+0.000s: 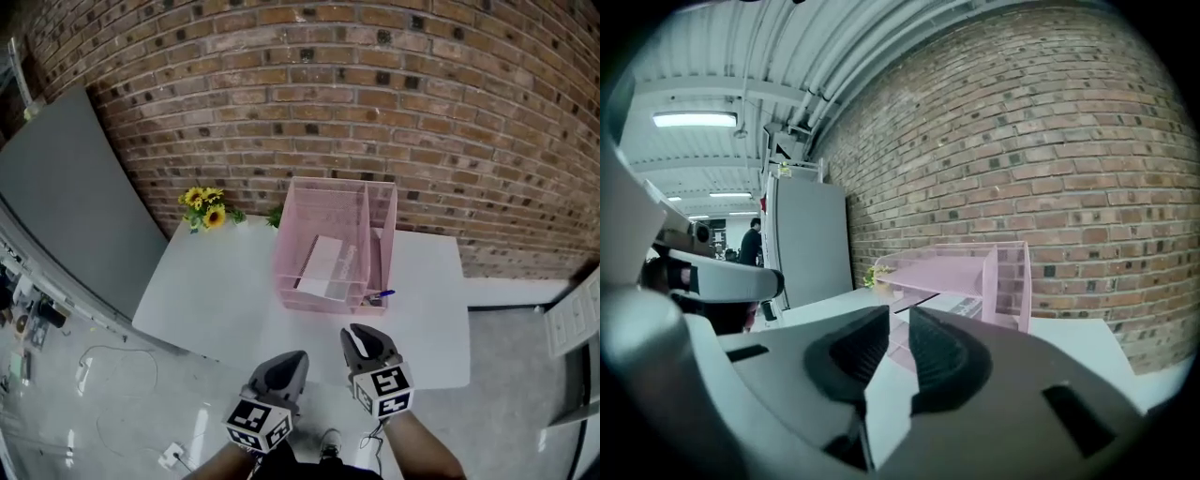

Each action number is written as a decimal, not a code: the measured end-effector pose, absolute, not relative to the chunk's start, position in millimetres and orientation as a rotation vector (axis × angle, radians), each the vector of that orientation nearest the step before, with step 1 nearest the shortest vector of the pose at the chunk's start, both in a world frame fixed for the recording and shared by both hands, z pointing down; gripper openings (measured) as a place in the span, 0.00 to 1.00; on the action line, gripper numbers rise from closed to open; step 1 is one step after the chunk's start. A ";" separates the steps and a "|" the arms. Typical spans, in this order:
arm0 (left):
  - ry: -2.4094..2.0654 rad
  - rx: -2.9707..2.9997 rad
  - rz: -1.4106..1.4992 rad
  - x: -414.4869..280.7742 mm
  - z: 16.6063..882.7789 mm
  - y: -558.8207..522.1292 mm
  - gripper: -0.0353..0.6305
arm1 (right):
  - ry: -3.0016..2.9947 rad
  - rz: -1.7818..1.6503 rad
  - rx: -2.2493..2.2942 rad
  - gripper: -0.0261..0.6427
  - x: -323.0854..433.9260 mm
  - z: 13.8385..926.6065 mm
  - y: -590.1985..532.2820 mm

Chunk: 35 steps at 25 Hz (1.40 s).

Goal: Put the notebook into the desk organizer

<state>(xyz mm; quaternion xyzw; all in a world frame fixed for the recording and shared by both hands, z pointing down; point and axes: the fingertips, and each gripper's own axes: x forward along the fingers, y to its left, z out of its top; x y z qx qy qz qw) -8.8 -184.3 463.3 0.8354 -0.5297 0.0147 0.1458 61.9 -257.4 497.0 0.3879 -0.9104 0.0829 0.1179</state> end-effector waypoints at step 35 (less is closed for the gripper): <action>-1.420 2.509 -0.023 -142.3 460.8 -13.7 0.06 | -2.733 0.271 1.258 0.04 -59.8 456.2 -54.0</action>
